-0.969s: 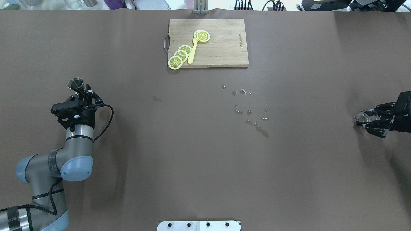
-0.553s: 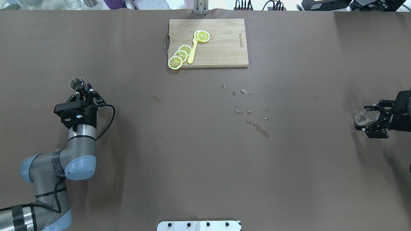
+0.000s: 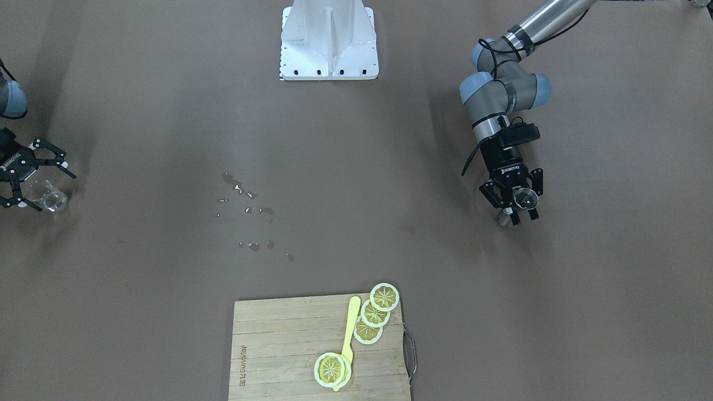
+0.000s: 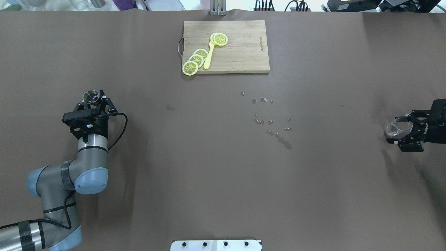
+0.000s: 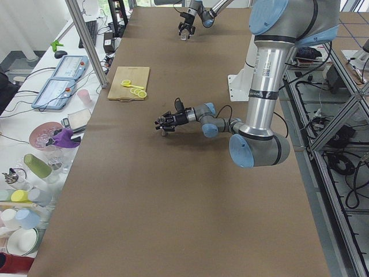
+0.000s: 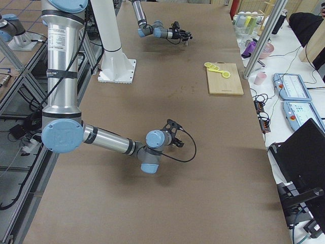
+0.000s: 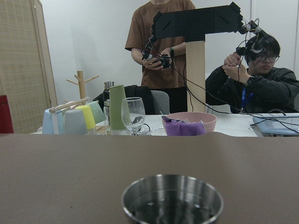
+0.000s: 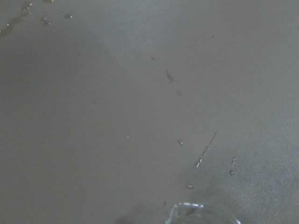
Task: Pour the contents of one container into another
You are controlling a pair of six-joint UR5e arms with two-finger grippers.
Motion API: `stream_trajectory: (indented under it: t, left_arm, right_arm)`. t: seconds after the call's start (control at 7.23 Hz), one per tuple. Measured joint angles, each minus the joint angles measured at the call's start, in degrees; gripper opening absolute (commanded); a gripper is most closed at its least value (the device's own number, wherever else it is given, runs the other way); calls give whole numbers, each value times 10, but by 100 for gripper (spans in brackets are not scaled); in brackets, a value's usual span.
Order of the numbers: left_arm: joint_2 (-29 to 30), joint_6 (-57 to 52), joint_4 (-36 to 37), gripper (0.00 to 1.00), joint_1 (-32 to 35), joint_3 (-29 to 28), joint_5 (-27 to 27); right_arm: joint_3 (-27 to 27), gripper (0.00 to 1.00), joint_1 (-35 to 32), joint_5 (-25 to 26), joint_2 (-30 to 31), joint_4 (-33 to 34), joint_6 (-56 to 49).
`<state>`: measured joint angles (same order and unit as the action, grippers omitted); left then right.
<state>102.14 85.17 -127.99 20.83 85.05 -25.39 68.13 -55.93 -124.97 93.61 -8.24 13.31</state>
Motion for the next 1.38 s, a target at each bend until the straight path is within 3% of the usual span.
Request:
stream_trajectory:
  t: [0.28, 0.69, 0.83, 0.97, 1.38]
  left_arm:
    - [1, 0, -2, 55, 0, 0, 0]
    - [1, 0, -4, 73, 0, 2, 0]
    - [0, 0, -4, 88, 1, 4, 0]
    - [-1, 0, -4, 97, 1, 5, 0]
    - [-3, -2, -4, 98, 2, 11, 1]
  right_arm:
    - [-1, 100, -20, -29, 3, 0, -4]
    - [-1, 100, -69, -81, 17, -3, -19]
    - [-1, 100, -94, -109, 25, -2, -32]
    - [-2, 100, -117, -137, 34, 1, -41]
    - [-3, 100, -184, -212, 62, 38, -52]
